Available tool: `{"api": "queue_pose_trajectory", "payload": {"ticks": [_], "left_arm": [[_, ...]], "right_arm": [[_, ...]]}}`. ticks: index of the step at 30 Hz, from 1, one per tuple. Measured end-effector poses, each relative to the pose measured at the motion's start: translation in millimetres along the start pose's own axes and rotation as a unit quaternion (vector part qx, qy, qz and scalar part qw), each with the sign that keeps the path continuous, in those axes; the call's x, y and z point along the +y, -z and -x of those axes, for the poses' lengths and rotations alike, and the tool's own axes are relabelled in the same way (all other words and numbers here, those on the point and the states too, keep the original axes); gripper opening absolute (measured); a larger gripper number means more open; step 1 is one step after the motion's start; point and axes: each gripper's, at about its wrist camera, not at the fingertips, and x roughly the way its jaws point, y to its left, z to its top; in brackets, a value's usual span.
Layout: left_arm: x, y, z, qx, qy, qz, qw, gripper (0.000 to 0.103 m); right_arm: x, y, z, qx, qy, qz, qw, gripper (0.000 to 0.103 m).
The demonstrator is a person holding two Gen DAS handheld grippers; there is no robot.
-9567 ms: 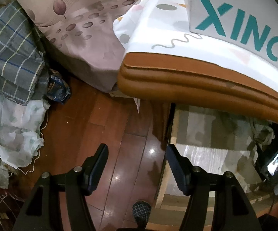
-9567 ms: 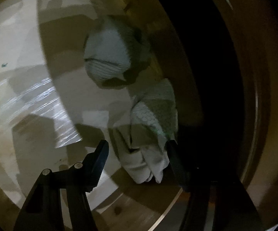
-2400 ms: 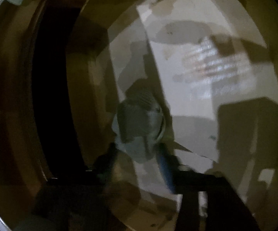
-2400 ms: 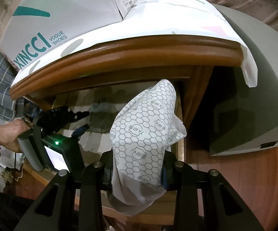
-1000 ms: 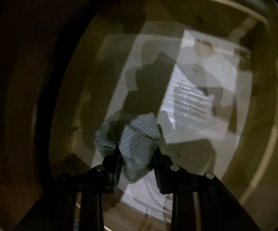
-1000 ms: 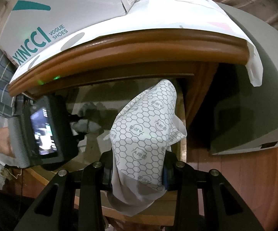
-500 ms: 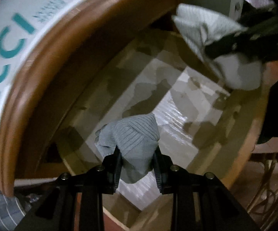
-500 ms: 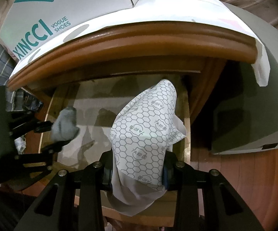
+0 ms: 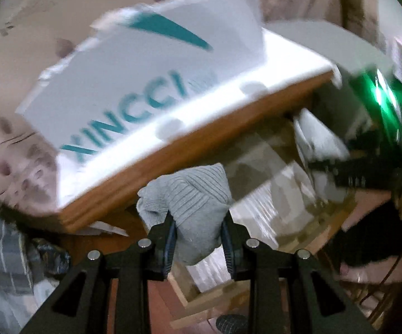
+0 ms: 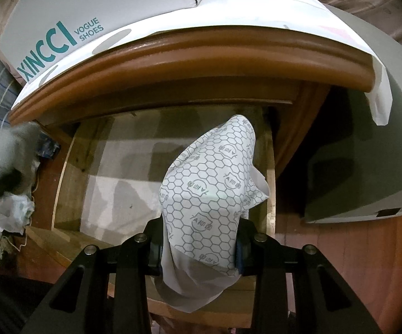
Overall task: Take underwear out of drawer
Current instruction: 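Carry the grey garment over the box and open the left tool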
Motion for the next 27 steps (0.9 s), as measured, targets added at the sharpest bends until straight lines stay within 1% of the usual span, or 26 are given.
{"api": "queue_pose_trajectory", "payload": {"ticks": [2, 5, 11, 13, 16, 20, 25, 27], "left_arm": [[11, -8, 15, -0.005, -0.01, 0.023, 0.9997, 0.029], [26, -21, 33, -0.018, -0.013, 0.052, 0.9984, 0.029], [62, -55, 73, -0.05, -0.031, 0.089, 0.9942, 0.029], [76, -70, 85, -0.063, -0.047, 0.1, 0.9919, 0.029], [91, -93, 98, -0.079, -0.073, 0.101, 0.989, 0.029], [110, -118, 100, -0.075, -0.085, 0.111, 0.9873, 0.029], [131, -146, 76, -0.05, -0.09, 0.124, 0.987, 0.029], [137, -155, 65, -0.044, -0.096, 0.133, 0.9855, 0.029]], "right_arm": [[0, -1, -1, 0.0, 0.0, 0.0, 1.0, 0.033], [0, 0, -2, 0.002, 0.002, 0.0, 1.0, 0.033], [1, 0, -2, 0.003, 0.002, 0.001, 1.0, 0.033], [1, 0, -2, 0.003, 0.0, 0.001, 1.0, 0.033], [0, -1, -2, 0.004, 0.0, 0.002, 1.0, 0.033], [-1, 0, -1, 0.003, -0.002, 0.0, 1.0, 0.033], [-1, 0, 0, 0.003, -0.003, 0.0, 1.0, 0.033], [0, 0, 0, 0.003, -0.005, 0.001, 1.0, 0.033]]}}
